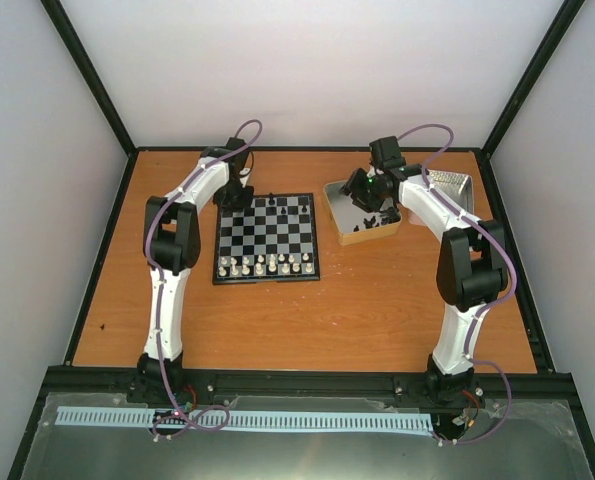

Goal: Set up the chess pieces on the board
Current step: Place the chess piece on the chessboard, then pick up the chess piece from the chessboard, then place the chess piece on the chessboard.

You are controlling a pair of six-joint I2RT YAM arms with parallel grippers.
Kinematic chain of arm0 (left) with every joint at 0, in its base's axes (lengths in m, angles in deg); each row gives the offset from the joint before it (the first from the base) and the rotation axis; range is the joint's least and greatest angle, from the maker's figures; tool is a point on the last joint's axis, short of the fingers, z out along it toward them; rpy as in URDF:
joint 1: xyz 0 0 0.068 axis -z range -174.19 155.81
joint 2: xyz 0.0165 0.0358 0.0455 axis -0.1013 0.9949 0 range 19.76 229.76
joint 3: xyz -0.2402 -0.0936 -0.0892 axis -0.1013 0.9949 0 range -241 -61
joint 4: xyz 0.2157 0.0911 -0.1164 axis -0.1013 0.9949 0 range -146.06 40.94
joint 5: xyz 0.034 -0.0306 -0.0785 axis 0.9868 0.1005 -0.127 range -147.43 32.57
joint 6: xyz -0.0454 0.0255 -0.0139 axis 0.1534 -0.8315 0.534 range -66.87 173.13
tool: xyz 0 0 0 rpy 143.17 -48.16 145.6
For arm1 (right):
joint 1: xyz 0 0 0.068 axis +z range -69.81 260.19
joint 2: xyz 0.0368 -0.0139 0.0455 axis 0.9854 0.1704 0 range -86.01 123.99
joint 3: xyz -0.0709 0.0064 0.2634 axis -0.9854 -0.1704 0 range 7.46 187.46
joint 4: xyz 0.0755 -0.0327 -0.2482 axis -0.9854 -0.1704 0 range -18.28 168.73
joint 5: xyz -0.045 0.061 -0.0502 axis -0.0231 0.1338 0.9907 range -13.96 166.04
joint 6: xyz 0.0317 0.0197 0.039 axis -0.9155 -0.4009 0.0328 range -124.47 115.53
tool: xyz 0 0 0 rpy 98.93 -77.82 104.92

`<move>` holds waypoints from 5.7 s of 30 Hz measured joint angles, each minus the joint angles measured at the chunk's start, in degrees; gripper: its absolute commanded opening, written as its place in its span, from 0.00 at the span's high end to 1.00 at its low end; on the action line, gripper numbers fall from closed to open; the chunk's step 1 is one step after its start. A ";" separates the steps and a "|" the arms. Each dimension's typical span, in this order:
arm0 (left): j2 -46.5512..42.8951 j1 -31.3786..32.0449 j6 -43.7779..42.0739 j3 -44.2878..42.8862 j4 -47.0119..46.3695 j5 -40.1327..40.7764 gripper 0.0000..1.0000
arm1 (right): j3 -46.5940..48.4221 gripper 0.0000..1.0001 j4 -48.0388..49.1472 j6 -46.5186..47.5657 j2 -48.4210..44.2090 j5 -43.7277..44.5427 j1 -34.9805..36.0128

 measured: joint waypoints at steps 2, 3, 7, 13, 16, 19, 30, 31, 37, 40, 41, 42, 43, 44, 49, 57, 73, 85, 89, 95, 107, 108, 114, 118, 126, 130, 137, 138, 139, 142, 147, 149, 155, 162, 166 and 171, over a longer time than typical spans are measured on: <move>0.00 0.00 0.00 0.00 -0.02 0.00 0.90 | 0.00 0.51 -0.09 0.00 0.00 0.00 0.00; 0.00 0.00 0.02 0.00 0.00 0.02 0.90 | 0.00 0.51 -0.09 0.00 0.00 0.00 0.00; 0.00 0.00 0.24 0.00 0.00 0.44 0.88 | 0.00 0.51 -0.09 0.00 0.00 0.00 0.00; 0.00 0.00 0.55 0.00 -0.02 0.90 0.82 | 0.00 0.52 -0.09 0.00 0.00 -0.04 0.00; 0.00 0.00 0.61 0.02 0.00 0.85 0.81 | 0.00 0.52 -0.09 0.00 0.00 -0.24 0.00; 0.00 0.00 0.63 0.00 -0.02 0.83 0.82 | 0.00 0.52 -0.09 0.00 0.00 -0.44 0.00; -0.28 0.00 1.05 0.59 -0.55 0.20 0.75 | 0.00 0.52 -0.07 0.02 0.00 -0.72 0.00; -0.83 0.00 1.36 1.77 -1.27 0.04 0.75 | 0.00 0.52 -0.07 0.02 0.00 -0.72 0.00; -5.73 -0.02 2.10 10.86 -5.84 -1.99 0.77 | 0.00 0.52 -0.04 0.02 0.00 -0.83 0.00; -7.10 -0.02 2.49 13.64 -8.63 -2.58 0.79 | 0.00 0.53 -0.02 0.02 0.00 -0.83 -0.02; -7.52 -0.02 2.69 14.40 -9.68 -2.60 0.79 | 0.00 0.53 0.00 0.02 0.00 -0.83 0.00; -7.76 -0.07 2.86 14.99 -10.60 -2.58 0.77 | 0.00 0.53 0.00 0.02 0.00 -0.83 0.00; -7.93 -0.07 3.04 15.37 -11.37 -2.47 0.75 | 0.00 0.53 0.02 0.02 0.00 -0.83 0.00; -8.02 -0.07 3.26 15.63 -12.17 -2.34 0.72 | -0.02 0.53 0.04 0.02 0.00 -0.83 0.00; -8.46 -0.07 5.05 16.87 -15.17 -0.96 0.62 | -0.52 0.53 0.42 0.04 0.00 -0.79 0.00; -9.01 -0.07 7.56 17.81 -16.44 0.28 0.65 | -1.49 0.53 0.39 0.02 0.00 -0.76 0.00; -8.50 -0.11 10.99 17.94 -19.19 -0.44 0.67 | -2.03 0.53 1.29 0.04 -0.02 -0.87 0.00; -8.52 -0.11 13.27 19.65 -25.03 0.24 0.89 | -2.82 0.53 1.84 0.04 -0.04 -0.90 0.00; -10.03 -0.11 13.33 22.32 -27.61 -0.55 0.91 | -2.82 0.53 2.03 0.13 -0.13 -1.07 0.00; -15.17 -0.11 9.73 29.77 -28.94 -5.07 0.96 | -2.34 0.50 2.91 3.65 -0.04 -4.42 0.46; -34.84 0.07 -5.86 48.68 -35.58 -22.10 0.96 | 5.60 0.30 2.27 19.91 6.19 -18.97 8.07; -36.63 0.17 -6.93 49.48 -37.09 -24.39 0.96 | 6.69 0.30 2.01 21.20 6.91 -20.11 8.85; -43.39 0.48 -11.69 52.74 -44.87 -36.15 0.96 | 10.34 0.31 1.70 25.55 8.79 -26.36 11.93; -44.22 0.98 -13.77 53.94 -48.00 -40.59 0.95 | 11.89 0.38 2.05 26.75 9.01 -30.08 12.46; -44.61 1.86 -17.62 54.21 -49.20 -42.32 0.95 | 13.16 0.57 2.75 26.86 10.62 -33.09 12.57; -44.72 2.08 -18.95 54.38 -49.05 -41.90 0.95 | 14.12 0.66 2.21 26.84 11.37 -33.79 12.66; -44.78 2.56 -20.65 54.38 -49.09 -41.99 0.95 | 14.93 0.80 1.97 26.93 11.50 -35.60 12.81; -44.78 2.56 -20.85 54.38 -49.09 -42.01 0.96 | 14.93 0.82 2.10 26.80 11.58 -36.11 12.81; -44.81 2.54 -21.00 54.38 -49.07 -42.12 0.95 | 14.93 0.83 2.21 26.91 11.63 -36.24 12.81; -45.42 2.54 -21.09 54.51 -48.63 -41.70 0.95 | 14.95 0.86 2.56 26.67 11.93 -37.59 12.70; -46.84 2.71 -20.87 54.80 -48.54 -40.19 0.54 | 14.95 0.86 3.58 26.43 11.93 -38.95 12.70; -47.19 2.75 -20.15 54.80 -48.94 -39.32 0.44 | 14.95 0.86 3.56 25.40 11.93 -38.99 12.70; -52.30 2.56 -11.06 57.53 -55.36 -38.38 0.38 | 13.20 0.85 12.02 13.07 11.41 -39.08 11.78; -57.40 2.03 10.82 62.20 -72.94 -39.78 0.38 | 4.94 0.84 36.28 -12.90 7.69 -38.64 10.12; -57.51 2.05 19.61 62.53 -79.32 -39.69 0.38 | -0.09 0.83 54.45 -29.55 5.95 -37.83 10.21; -57.51 2.05 26.53 62.51 -81.94 -37.66 0.33 | -2.75 0.84 72.17 -45.35 5.81 -36.37 10.25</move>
